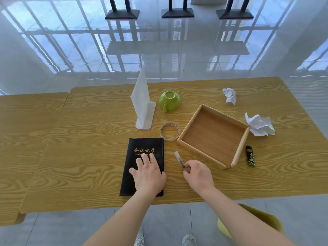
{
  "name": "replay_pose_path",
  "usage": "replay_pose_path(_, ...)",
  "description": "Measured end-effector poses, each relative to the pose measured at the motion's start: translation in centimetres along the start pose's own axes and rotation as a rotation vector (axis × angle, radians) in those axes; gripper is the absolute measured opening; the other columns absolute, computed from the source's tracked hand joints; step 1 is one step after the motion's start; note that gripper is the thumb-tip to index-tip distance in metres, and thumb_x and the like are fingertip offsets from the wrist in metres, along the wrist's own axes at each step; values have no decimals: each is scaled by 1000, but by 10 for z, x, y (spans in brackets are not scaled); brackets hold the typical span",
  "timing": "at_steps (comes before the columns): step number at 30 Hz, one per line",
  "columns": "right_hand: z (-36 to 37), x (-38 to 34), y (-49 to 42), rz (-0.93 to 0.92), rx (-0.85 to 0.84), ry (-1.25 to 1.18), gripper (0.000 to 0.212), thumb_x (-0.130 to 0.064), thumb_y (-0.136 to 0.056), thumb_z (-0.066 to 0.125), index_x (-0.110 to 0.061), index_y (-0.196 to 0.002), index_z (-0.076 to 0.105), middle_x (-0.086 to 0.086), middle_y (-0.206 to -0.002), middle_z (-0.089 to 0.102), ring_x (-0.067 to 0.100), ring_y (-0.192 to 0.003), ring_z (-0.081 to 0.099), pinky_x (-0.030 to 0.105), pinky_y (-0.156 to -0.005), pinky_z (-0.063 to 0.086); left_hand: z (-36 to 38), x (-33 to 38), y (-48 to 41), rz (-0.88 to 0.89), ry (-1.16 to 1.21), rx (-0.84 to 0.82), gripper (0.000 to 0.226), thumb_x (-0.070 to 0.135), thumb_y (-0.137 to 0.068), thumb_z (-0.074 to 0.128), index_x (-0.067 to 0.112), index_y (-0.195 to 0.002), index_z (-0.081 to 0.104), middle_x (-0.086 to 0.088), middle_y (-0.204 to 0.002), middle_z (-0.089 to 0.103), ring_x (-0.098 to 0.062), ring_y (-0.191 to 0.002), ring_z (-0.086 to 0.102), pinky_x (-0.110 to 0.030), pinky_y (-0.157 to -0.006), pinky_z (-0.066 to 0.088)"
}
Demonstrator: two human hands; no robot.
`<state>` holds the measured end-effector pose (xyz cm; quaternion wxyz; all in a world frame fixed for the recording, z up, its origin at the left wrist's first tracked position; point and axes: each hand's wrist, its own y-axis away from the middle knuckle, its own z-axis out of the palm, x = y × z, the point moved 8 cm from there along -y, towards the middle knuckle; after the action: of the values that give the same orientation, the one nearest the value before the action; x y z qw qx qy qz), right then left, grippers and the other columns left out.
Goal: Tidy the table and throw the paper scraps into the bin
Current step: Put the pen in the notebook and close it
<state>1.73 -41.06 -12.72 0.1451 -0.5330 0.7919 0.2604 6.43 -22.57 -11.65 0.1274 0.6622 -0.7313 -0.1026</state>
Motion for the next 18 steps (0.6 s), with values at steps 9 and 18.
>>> replay_pose_path(9,-16,-2,11,26,-12,-118,17,-24,-89,64,-22,-104,70,-8,-87,66,12,-82,59,25,-70,43,-23,-1,-2,50,212,-65,54,25,-94,44,16,-146,31,-9,-136,46,-28,-121,44,-39,-93,47)
replay_pose_path(18,-17,-29,17,27,-48,-223,20,-25,-89,64,-22,-108,69,-10,-82,67,9,-75,61,20,-64,47,-81,-43,15,212,443,183,14,11,-78,54,18,-87,46,5,-72,56,-27,-66,54,-32,-54,36)
